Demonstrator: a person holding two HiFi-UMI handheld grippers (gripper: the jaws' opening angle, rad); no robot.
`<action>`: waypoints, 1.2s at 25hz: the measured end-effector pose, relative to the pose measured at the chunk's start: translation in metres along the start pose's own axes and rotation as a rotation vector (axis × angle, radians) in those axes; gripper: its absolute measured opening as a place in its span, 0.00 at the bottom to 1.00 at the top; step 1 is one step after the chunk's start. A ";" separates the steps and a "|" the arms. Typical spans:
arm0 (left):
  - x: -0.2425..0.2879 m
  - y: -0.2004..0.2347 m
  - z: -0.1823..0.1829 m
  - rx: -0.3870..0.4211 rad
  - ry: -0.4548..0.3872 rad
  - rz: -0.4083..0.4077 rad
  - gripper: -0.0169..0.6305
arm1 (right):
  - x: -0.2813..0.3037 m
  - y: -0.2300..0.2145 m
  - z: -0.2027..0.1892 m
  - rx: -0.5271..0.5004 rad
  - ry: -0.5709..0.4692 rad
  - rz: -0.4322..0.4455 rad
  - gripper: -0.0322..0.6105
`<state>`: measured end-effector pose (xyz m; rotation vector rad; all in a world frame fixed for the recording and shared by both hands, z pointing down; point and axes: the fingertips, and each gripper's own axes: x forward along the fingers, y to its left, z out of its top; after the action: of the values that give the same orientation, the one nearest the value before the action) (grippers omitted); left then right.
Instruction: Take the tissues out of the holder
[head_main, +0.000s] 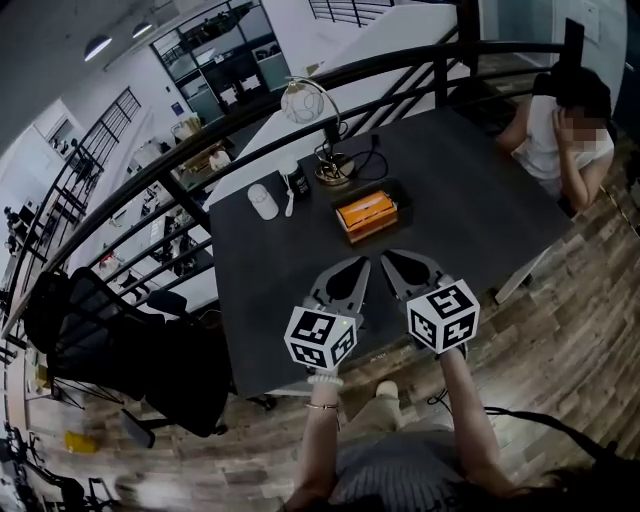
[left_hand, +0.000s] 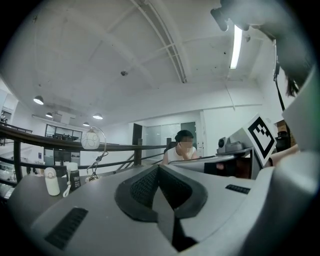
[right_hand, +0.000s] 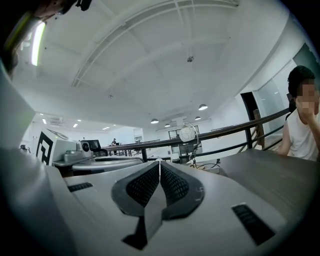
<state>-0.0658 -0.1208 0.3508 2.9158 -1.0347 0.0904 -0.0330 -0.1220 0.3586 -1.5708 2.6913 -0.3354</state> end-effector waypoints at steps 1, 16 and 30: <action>0.008 0.004 0.000 0.000 0.002 -0.011 0.04 | 0.006 -0.004 0.003 -0.004 -0.001 0.000 0.08; 0.064 0.071 -0.025 -0.033 0.064 -0.044 0.04 | 0.074 -0.055 0.000 0.025 0.035 -0.018 0.08; 0.108 0.114 -0.054 -0.128 0.109 0.084 0.04 | 0.133 -0.102 -0.017 -0.103 0.219 0.170 0.09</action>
<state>-0.0559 -0.2733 0.4146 2.7213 -1.1019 0.1767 -0.0130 -0.2818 0.4078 -1.3884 3.0298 -0.3923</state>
